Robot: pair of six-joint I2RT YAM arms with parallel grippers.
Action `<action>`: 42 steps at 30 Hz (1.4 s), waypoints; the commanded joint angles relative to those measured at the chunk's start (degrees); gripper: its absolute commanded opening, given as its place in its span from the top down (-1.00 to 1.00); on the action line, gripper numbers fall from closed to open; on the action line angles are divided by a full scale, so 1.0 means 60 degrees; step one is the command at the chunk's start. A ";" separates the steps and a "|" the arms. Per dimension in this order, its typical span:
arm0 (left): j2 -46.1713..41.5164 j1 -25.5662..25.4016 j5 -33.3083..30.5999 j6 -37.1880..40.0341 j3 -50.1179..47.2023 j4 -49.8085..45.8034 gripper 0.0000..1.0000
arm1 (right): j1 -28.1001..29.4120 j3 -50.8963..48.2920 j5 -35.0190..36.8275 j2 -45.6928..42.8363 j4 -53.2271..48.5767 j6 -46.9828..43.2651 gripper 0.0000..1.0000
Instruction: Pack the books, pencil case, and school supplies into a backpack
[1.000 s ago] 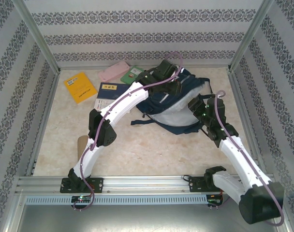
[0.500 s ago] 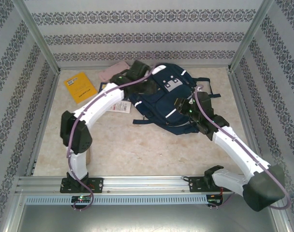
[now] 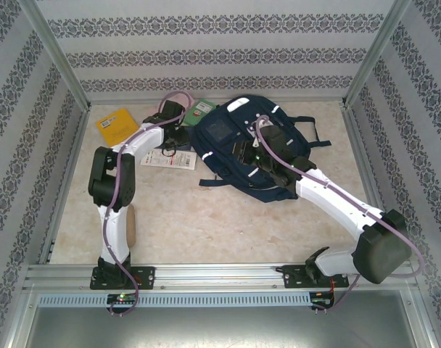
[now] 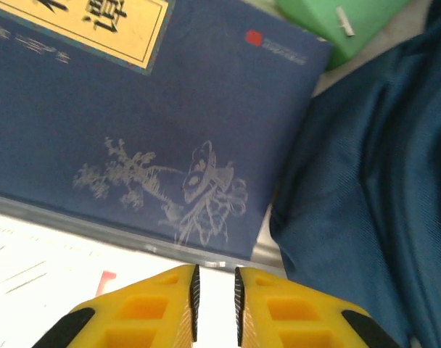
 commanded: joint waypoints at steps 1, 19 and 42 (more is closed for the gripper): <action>0.0616 0.0087 0.0191 -0.1132 0.0670 0.0367 0.55 | 0.0208 0.0415 0.0103 0.0192 -0.0075 -0.0168 0.47; -0.0421 0.0205 -0.0756 -0.1244 -0.2107 -0.0379 0.62 | 0.0545 0.1195 -0.0326 0.1417 -0.0020 -0.0230 0.41; -0.0801 0.0366 -0.1008 0.0217 -0.1011 -0.0994 0.46 | 0.0974 0.2436 -0.0864 0.2954 -0.0332 -0.0527 0.39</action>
